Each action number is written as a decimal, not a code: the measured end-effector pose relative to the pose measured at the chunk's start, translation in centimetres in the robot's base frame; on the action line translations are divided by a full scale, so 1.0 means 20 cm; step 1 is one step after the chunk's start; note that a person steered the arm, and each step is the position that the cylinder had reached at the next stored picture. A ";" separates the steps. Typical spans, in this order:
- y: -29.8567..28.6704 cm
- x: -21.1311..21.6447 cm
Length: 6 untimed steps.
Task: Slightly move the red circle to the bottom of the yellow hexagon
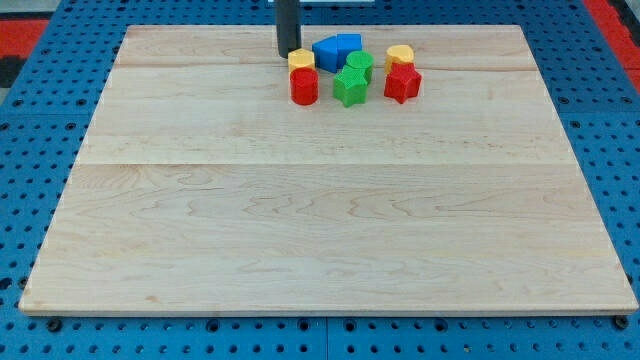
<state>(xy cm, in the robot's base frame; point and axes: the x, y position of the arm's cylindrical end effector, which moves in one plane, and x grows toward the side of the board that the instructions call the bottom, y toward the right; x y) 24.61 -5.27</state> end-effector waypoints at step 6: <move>0.01 0.44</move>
